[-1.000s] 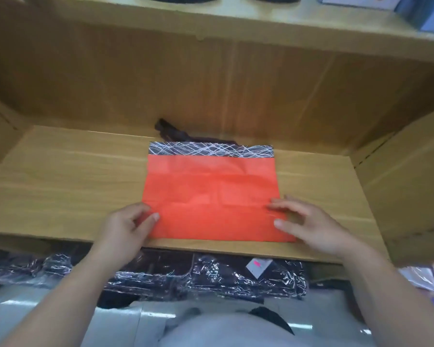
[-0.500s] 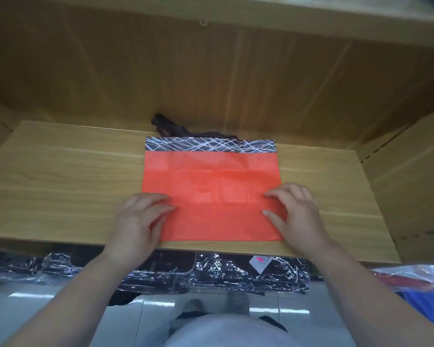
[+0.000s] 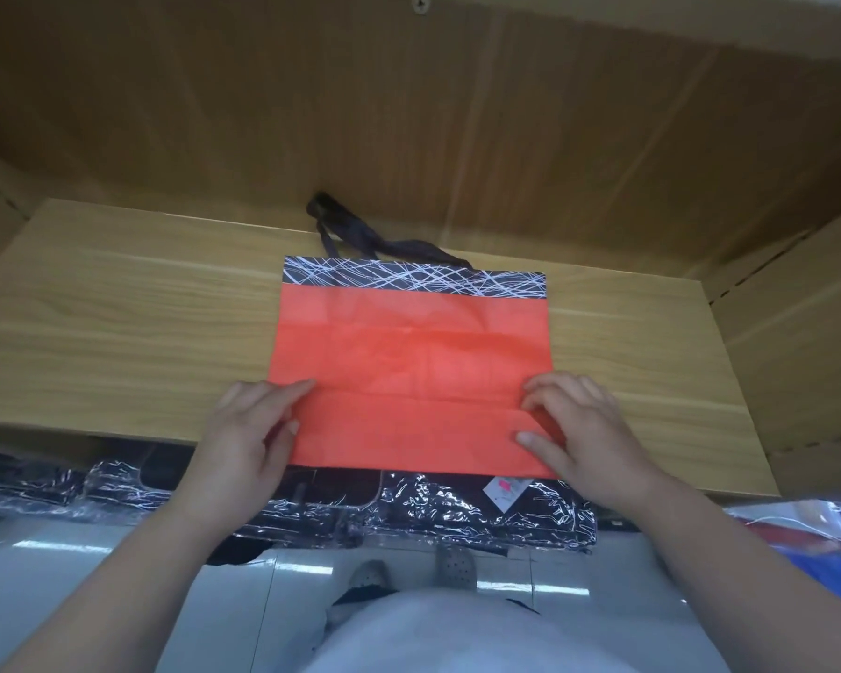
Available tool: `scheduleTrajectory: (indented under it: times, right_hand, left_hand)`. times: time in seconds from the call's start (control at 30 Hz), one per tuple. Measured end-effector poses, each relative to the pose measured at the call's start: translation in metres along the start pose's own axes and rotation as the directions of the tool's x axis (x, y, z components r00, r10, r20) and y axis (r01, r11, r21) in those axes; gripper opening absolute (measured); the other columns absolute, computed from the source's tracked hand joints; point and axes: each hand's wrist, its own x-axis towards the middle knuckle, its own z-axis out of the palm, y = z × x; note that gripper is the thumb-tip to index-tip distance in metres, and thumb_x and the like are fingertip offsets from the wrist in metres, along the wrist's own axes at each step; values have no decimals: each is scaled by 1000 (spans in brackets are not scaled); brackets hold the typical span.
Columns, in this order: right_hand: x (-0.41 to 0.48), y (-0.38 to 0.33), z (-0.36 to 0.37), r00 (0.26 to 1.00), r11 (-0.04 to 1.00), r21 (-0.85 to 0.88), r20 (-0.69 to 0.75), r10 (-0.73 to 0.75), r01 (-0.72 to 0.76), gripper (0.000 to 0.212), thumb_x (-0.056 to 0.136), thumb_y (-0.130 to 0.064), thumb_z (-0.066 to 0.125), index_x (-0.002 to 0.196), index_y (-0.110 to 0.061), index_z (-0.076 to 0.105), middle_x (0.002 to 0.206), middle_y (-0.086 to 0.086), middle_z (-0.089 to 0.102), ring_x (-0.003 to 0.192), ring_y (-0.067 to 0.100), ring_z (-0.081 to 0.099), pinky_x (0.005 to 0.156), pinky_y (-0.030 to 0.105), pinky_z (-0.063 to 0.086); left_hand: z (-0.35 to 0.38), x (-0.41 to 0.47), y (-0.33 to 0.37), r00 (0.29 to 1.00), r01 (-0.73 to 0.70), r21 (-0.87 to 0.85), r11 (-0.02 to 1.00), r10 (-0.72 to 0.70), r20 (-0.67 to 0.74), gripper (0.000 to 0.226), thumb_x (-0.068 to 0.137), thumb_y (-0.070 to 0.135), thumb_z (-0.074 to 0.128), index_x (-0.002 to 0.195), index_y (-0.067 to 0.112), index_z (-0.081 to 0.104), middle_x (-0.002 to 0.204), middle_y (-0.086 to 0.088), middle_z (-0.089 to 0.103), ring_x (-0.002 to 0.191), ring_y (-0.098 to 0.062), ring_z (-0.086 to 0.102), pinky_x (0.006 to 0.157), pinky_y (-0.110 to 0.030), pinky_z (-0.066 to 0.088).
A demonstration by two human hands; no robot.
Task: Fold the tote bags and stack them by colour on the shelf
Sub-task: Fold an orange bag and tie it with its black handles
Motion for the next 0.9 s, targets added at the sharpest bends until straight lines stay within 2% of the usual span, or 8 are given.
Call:
scheduleTrajectory:
  times: [0.07,0.13,0.3,0.4,0.63,0.73,0.8,0.9]
  right_hand:
    - [8,-2,3,999,1000,24,-39,14,-13,25,89,-53,55,87,-28,56,120,-19,53,105,14,48,93,42,40]
    - [11,-1,4,999,999,52,-51,18,-15,25,89,-50,55,81,-26,54,117,-20,54,103,15,48,93,44,42]
    - [23,-2,-1,999,992,122,-49,19,-13,19,91,-49,56,82,-34,47,101,-13,61,98,21,57,90,44,47]
    - [31,-3,-2,998,986,156,-12,61,-59,21,87,-42,68,78,-34,50,96,-15,58,96,20,54,89,43,46]
    - [31,-8,-3,996,991,108,-30,85,-81,20,83,-27,79,86,-29,59,97,-15,57,97,16,51,86,36,42]
    - [32,-17,-3,997,998,-57,-59,-44,40,22,84,-23,80,101,-27,67,105,-9,64,99,22,58,87,40,46]
    - [25,-18,3,971,971,-113,-90,-220,210,13,87,-18,76,99,-23,75,115,-2,68,104,26,61,88,41,45]
    - [5,-8,5,970,970,10,5,-241,241,32,95,-41,63,119,-22,73,136,-6,62,122,19,58,101,44,44]
  left_hand:
    - [1,-1,-1,1000,2,7,1000,-2,-13,44,93,22,49,131,6,64,101,4,57,94,-23,50,89,-28,37]
    - [4,-1,0,1000,8,35,999,-7,-29,44,92,21,47,128,4,66,111,-5,60,100,-28,52,93,-33,39]
    - [5,-2,1,999,-48,37,998,49,-24,47,89,7,47,132,13,65,126,-3,62,107,-29,52,96,-42,43]
    - [5,-4,-2,993,-118,67,991,118,1,48,87,5,47,127,19,70,132,-3,62,109,-32,54,96,-46,45]
    - [4,-5,-7,983,-179,146,973,183,-8,36,90,10,48,109,10,78,127,-7,68,103,-37,62,84,-53,51]
    - [-1,-8,-8,985,-172,128,977,169,27,36,86,32,63,113,12,77,132,-4,66,109,-32,61,91,-51,50]
    - [-5,-10,-9,983,-171,161,972,157,97,60,77,56,71,119,14,75,136,-1,63,111,-28,59,95,-48,49]
    - [-10,-7,-12,973,-206,154,966,184,142,61,83,63,62,121,16,74,138,0,62,103,-25,58,91,-45,50]
